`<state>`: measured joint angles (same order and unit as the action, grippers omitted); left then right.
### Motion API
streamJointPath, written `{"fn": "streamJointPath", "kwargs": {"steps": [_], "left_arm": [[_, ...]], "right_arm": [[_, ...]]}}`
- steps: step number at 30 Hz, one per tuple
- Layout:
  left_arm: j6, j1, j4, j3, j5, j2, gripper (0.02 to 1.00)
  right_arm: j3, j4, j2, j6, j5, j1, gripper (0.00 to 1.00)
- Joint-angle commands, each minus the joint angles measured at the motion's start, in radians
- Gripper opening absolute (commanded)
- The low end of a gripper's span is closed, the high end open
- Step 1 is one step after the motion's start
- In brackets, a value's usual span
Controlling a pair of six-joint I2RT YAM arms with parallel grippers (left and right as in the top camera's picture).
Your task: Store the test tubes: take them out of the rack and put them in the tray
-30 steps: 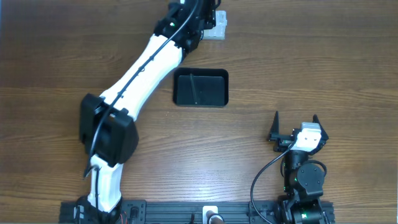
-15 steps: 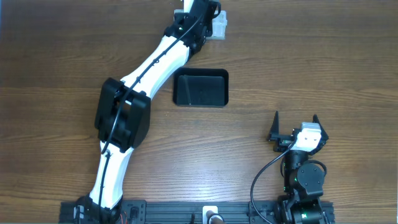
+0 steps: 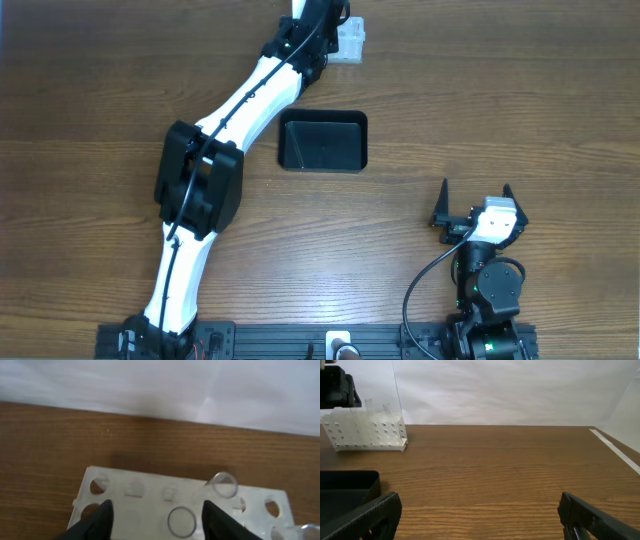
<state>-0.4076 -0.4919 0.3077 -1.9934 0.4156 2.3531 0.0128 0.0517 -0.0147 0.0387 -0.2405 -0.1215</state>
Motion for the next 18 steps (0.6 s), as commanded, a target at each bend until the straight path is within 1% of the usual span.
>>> {"fn": "streamJointPath", "kwargs": {"steps": [1,3,7,12,18], "left_arm": [[0.011,0.006,-0.035,-0.023,-0.015,0.038,0.496],[0.011,0.006,-0.048,-0.023,-0.019,0.047,0.452],[0.011,0.006,-0.057,-0.023,-0.041,0.059,0.415],[0.011,0.006,-0.058,-0.027,-0.045,0.061,0.292],[0.011,0.006,-0.058,-0.039,-0.044,0.061,0.172]], "right_arm": [[-0.007,0.001,0.009,0.007,0.008,-0.006,0.993],[-0.007,0.001,0.009,0.007,0.008,-0.006,0.991],[-0.007,0.001,0.009,0.007,0.008,-0.006,0.993],[-0.007,0.001,0.009,0.007,0.008,-0.006,0.993],[-0.007,0.001,0.009,0.007,0.008,-0.006,0.991]]}}
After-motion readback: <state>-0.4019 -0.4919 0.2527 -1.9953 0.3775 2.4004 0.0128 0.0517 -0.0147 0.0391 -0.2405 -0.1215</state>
